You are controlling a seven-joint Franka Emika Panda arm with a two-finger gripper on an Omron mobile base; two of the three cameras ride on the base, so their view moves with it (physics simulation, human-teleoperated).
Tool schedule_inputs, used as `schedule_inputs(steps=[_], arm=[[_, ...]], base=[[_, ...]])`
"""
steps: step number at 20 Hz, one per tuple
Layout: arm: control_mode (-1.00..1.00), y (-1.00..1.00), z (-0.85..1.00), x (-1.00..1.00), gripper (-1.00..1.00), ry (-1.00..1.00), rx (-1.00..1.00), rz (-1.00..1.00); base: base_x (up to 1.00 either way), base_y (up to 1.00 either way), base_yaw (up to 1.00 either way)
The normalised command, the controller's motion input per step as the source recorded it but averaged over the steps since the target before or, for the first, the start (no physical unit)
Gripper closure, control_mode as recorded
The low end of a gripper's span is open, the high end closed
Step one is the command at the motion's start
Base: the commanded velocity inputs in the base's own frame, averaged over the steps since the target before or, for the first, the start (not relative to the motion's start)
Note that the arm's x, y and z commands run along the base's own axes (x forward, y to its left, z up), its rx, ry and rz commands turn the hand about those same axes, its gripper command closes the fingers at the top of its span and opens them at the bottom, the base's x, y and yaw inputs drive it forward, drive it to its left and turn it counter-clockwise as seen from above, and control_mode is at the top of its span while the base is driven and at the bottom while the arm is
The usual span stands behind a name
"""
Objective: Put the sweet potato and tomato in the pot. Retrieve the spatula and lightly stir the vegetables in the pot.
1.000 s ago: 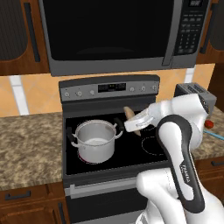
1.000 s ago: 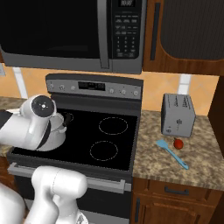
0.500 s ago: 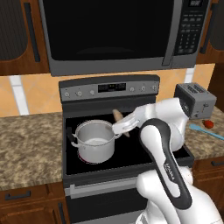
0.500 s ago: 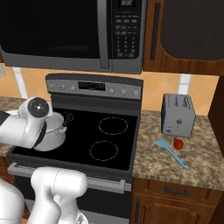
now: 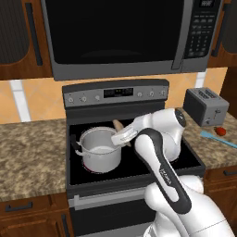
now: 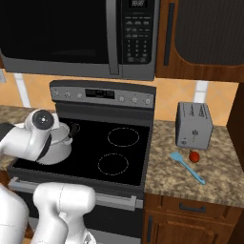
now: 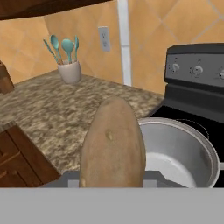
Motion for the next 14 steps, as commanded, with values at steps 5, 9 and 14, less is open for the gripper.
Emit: schedule_inputs(steps=[5,9,14], arm=[[-1.0,0.0,-0.26,0.41,1.0,0.03,0.0,0.01],[-1.0,0.0,-0.29,0.29,1.0,0.07,0.0,0.0],[-1.0,0.15,-0.32,0.19,1.0,0.01,0.0,0.0]], base=[[0.0,0.0,0.0],[0.0,0.0,0.0],[0.0,0.0,0.0]])
